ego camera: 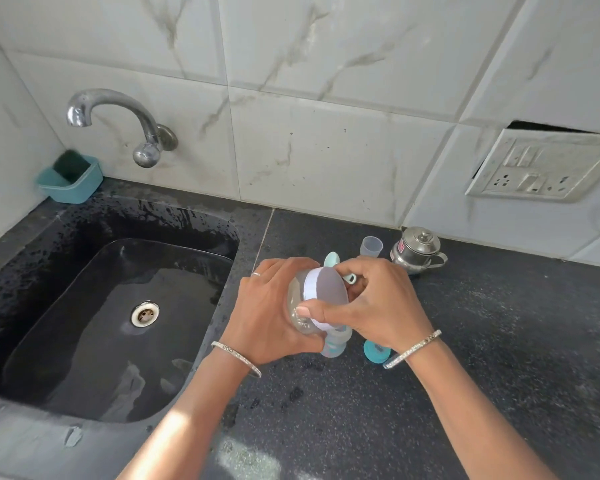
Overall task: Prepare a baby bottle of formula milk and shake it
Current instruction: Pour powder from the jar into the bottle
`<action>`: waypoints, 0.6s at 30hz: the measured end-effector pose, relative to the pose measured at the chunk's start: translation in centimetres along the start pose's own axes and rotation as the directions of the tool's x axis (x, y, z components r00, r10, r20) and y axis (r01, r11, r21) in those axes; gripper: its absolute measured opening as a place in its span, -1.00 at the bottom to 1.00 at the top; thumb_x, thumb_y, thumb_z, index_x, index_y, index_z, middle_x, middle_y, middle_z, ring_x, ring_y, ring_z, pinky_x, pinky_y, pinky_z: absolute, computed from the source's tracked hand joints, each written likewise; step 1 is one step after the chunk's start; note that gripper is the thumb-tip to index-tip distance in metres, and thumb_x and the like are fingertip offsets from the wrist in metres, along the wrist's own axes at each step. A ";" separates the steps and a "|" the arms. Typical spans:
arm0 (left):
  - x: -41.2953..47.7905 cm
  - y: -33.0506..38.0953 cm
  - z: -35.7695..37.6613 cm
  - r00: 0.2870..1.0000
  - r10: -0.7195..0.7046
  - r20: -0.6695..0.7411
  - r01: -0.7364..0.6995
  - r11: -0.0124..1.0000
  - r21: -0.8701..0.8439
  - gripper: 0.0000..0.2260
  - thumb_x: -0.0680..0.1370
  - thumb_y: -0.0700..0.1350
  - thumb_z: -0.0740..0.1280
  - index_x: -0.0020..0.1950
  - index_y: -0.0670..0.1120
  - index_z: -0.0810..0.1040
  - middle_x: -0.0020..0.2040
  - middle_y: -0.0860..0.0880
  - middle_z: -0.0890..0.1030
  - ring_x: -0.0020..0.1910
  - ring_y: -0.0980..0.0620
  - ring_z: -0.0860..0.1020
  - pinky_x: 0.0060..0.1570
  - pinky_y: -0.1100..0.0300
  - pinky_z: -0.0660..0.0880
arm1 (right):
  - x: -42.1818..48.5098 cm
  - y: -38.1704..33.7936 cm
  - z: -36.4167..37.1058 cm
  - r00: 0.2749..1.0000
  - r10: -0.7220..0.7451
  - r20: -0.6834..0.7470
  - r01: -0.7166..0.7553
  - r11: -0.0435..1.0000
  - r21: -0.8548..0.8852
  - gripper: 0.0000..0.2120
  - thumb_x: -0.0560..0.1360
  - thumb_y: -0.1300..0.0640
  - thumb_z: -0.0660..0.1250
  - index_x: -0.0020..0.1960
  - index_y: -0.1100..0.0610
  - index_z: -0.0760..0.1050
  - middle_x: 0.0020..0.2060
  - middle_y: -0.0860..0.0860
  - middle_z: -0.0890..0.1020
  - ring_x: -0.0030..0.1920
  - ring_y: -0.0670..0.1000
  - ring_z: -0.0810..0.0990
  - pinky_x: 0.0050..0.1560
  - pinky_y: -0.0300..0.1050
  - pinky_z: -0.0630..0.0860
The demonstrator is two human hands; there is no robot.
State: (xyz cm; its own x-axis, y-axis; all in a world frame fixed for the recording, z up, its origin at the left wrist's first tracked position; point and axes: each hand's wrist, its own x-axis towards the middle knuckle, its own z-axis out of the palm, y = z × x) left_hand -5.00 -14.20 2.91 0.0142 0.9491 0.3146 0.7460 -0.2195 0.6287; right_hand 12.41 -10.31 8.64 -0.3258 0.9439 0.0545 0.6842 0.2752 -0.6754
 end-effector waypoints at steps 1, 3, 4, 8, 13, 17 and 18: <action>0.0 0.2 -0.2 1.000 0.008 0.007 -0.008 1.000 0.005 -0.20 0.05 0.28 0.45 0.28 0.13 0.46 0.15 0.22 0.58 0.20 0.07 0.51 0.04 -0.09 0.55 | -0.3 0.1 -0.1 1.000 -0.011 -0.016 0.012 1.000 0.017 -0.49 0.12 -0.31 0.69 -0.12 0.01 0.73 -0.35 -0.09 0.60 -0.37 -0.07 0.51 -0.34 -0.11 0.43; -0.1 0.6 -0.5 0.999 0.023 0.021 -0.024 1.000 0.007 -0.18 0.04 0.30 0.45 0.29 0.12 0.46 0.15 0.21 0.59 0.20 0.06 0.52 0.04 -0.09 0.55 | -0.9 0.3 -0.3 0.999 -0.034 -0.040 0.036 0.998 0.049 -0.44 0.08 -0.32 0.67 -0.08 0.02 0.74 -0.26 -0.06 0.67 -0.29 -0.02 0.60 -0.28 -0.02 0.55; -0.2 0.8 -0.7 0.999 0.030 0.033 -0.030 1.000 0.006 -0.17 0.04 0.31 0.45 0.30 0.12 0.47 0.16 0.22 0.59 0.20 0.06 0.52 0.04 -0.09 0.55 | -1.3 0.3 -0.4 0.998 -0.049 -0.049 0.052 0.997 0.059 -0.43 0.07 -0.33 0.66 -0.08 0.02 0.74 -0.23 -0.05 0.69 -0.26 -0.01 0.62 -0.25 0.02 0.57; -0.6 1.3 -1.0 0.997 0.046 0.056 -0.048 0.998 0.037 -0.18 0.05 0.28 0.45 0.31 0.14 0.46 0.16 0.24 0.58 0.20 0.07 0.49 0.03 -0.07 0.55 | -2.0 0.5 -0.5 0.993 -0.095 -0.073 0.102 0.989 0.105 -0.44 0.10 -0.32 0.65 -0.05 0.01 0.75 -0.22 -0.06 0.69 -0.25 -0.02 0.62 -0.22 0.06 0.60; -1.0 2.3 -0.6 1.000 0.018 -0.022 -0.016 0.997 0.076 -0.24 0.11 0.27 0.42 0.30 0.09 0.47 0.15 0.19 0.56 0.18 0.00 0.51 0.02 -0.08 0.54 | -3.1 -0.1 1.3 0.979 -0.077 -0.187 0.068 0.996 -0.056 -0.33 0.31 -0.54 0.31 0.06 0.00 0.63 -0.08 -0.12 0.61 -0.15 -0.10 0.58 -0.08 -0.08 0.57; -1.1 3.2 0.1 0.999 -0.032 0.008 0.031 0.998 0.047 -0.19 0.16 0.40 0.38 0.35 0.10 0.43 0.22 0.18 0.53 0.19 0.03 0.56 0.05 -0.05 0.52 | -3.1 -1.3 3.6 0.935 -0.001 -0.354 -0.042 0.993 -0.113 -0.31 0.38 -0.55 0.18 -0.05 0.08 0.52 -0.13 -0.04 0.54 -0.17 0.01 0.56 -0.14 -0.03 0.53; -1.2 3.1 0.2 0.999 -0.040 0.010 0.039 0.999 0.008 -0.18 0.15 0.40 0.40 0.34 0.08 0.44 0.23 0.17 0.53 0.19 0.04 0.57 0.06 -0.06 0.53 | -2.9 -1.3 3.8 0.923 -0.005 -0.385 -0.035 0.994 -0.099 -0.34 0.39 -0.51 0.19 -0.09 0.11 0.51 -0.15 -0.02 0.54 -0.20 0.03 0.55 -0.17 -0.02 0.52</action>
State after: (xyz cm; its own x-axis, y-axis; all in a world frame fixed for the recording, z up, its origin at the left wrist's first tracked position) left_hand -2.57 -15.96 4.41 -0.0084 0.9594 0.2820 0.7510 -0.1801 0.6352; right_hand 9.96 -14.10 6.58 -0.0534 0.9400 0.3369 0.7564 0.2583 -0.6009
